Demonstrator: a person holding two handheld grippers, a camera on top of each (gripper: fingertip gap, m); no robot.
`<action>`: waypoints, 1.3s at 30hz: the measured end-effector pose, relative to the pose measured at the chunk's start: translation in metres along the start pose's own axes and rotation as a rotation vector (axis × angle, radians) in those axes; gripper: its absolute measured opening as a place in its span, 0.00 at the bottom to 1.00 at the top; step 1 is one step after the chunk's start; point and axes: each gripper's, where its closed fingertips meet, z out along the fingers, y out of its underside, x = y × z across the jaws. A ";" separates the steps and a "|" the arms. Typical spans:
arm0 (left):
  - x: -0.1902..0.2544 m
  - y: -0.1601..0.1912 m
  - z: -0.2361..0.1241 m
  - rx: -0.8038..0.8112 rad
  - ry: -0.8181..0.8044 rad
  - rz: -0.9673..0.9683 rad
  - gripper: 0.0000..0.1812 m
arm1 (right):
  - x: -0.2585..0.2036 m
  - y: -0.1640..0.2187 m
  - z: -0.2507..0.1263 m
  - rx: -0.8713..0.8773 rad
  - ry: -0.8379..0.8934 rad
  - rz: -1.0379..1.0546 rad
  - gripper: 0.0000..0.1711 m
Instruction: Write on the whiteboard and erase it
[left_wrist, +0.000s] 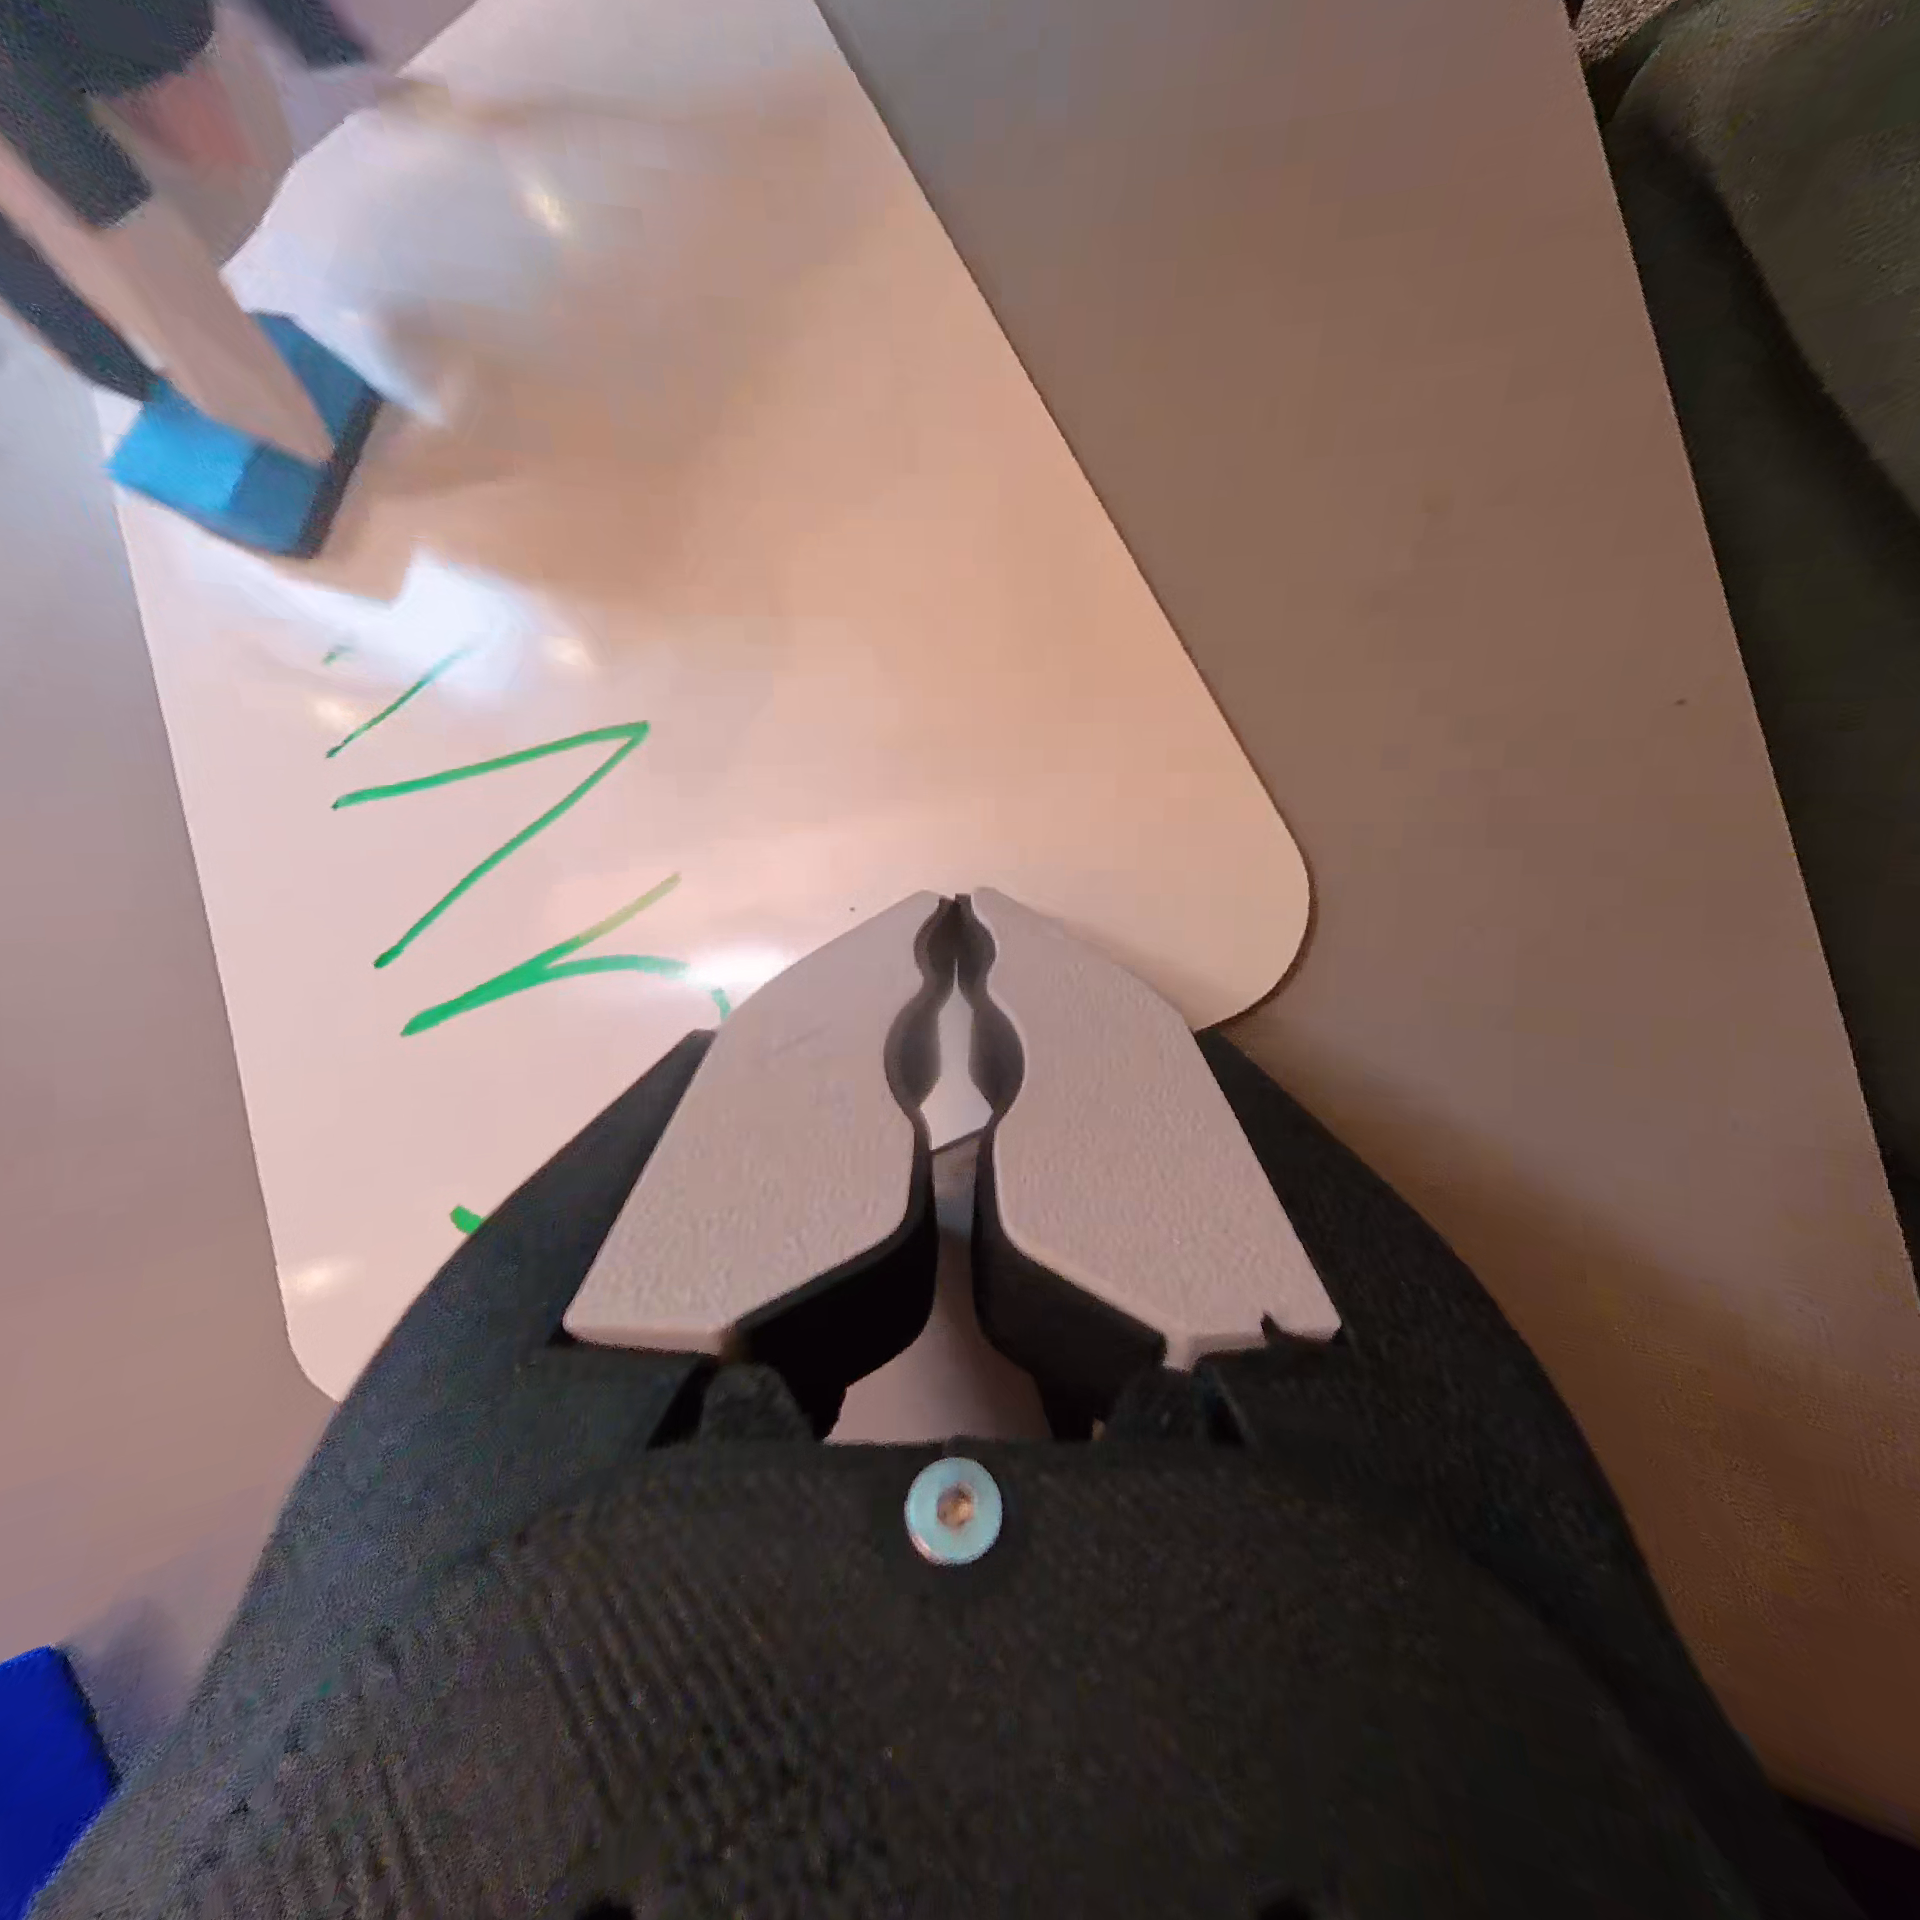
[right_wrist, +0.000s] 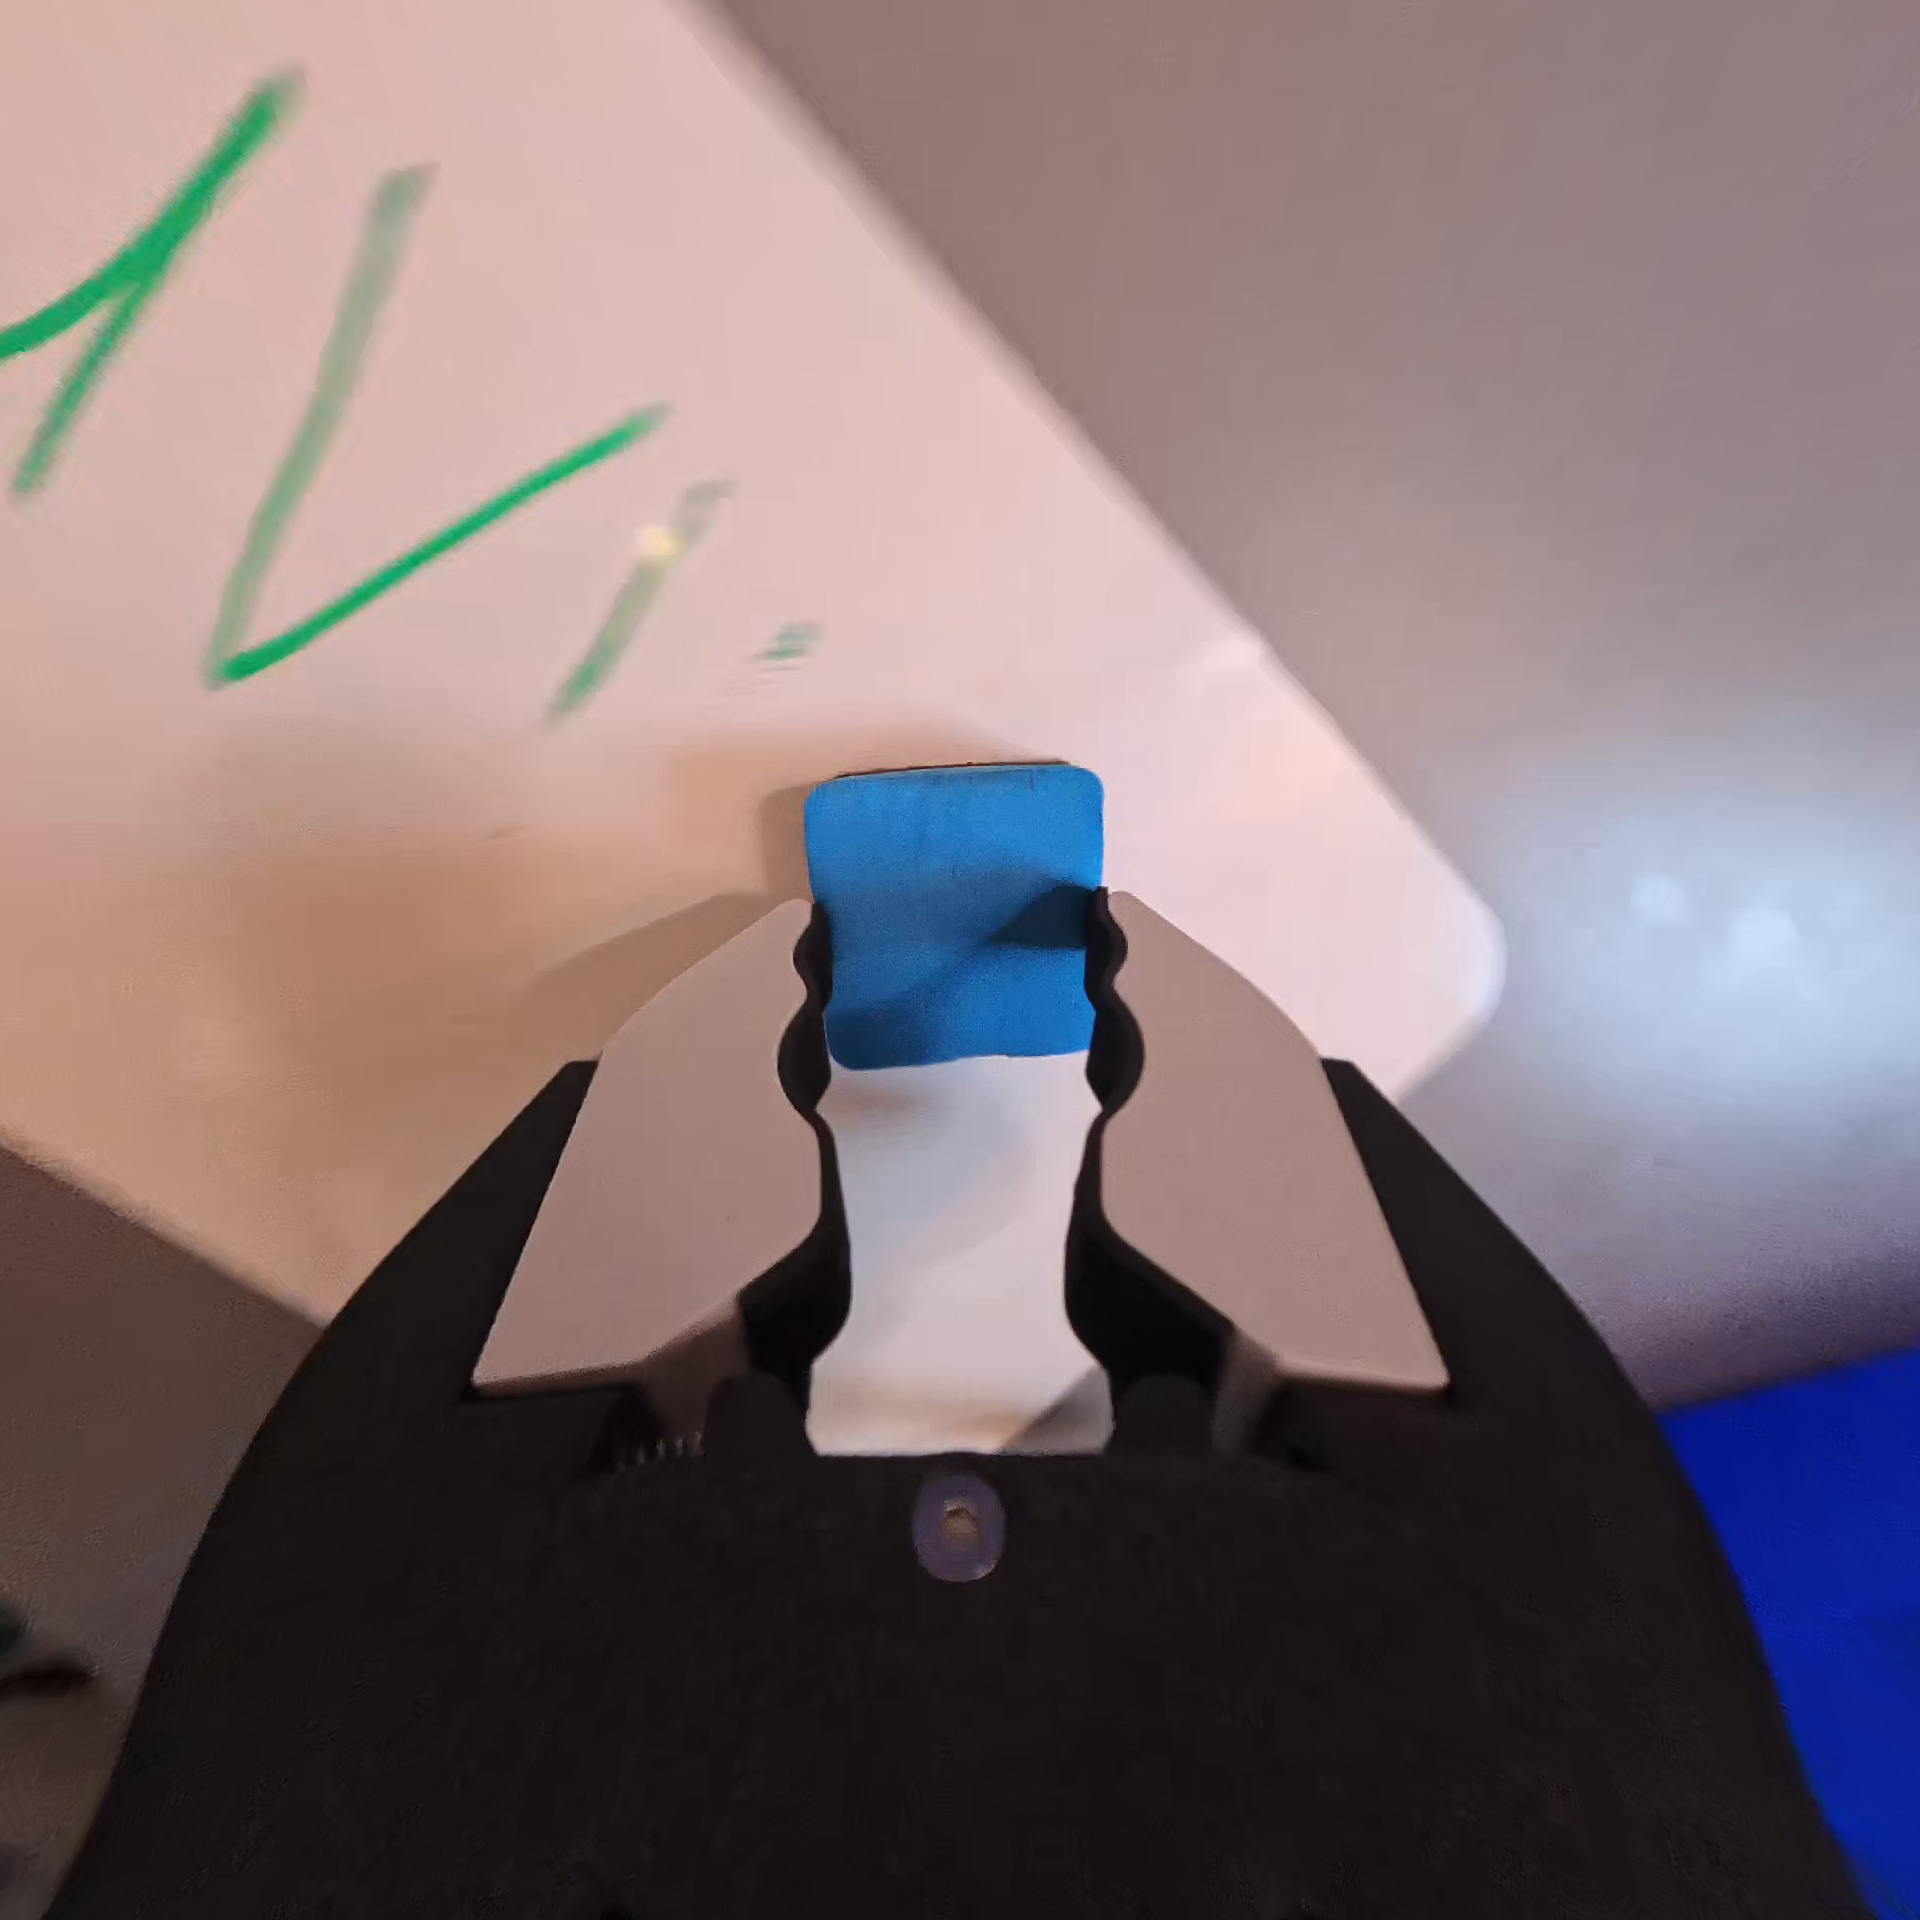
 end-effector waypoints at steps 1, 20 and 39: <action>-0.001 0.001 0.000 -0.002 -0.003 0.000 0.00 | -0.023 -0.001 -0.001 -0.025 -0.026 -0.077 0.28; 0.000 0.002 -0.002 0.003 0.013 -0.038 0.00 | -0.056 -0.038 0.008 0.031 -0.076 -0.202 0.28; 0.001 -0.005 0.005 0.012 0.044 -0.045 0.00 | -0.070 -0.081 0.021 0.047 -0.076 -0.244 0.28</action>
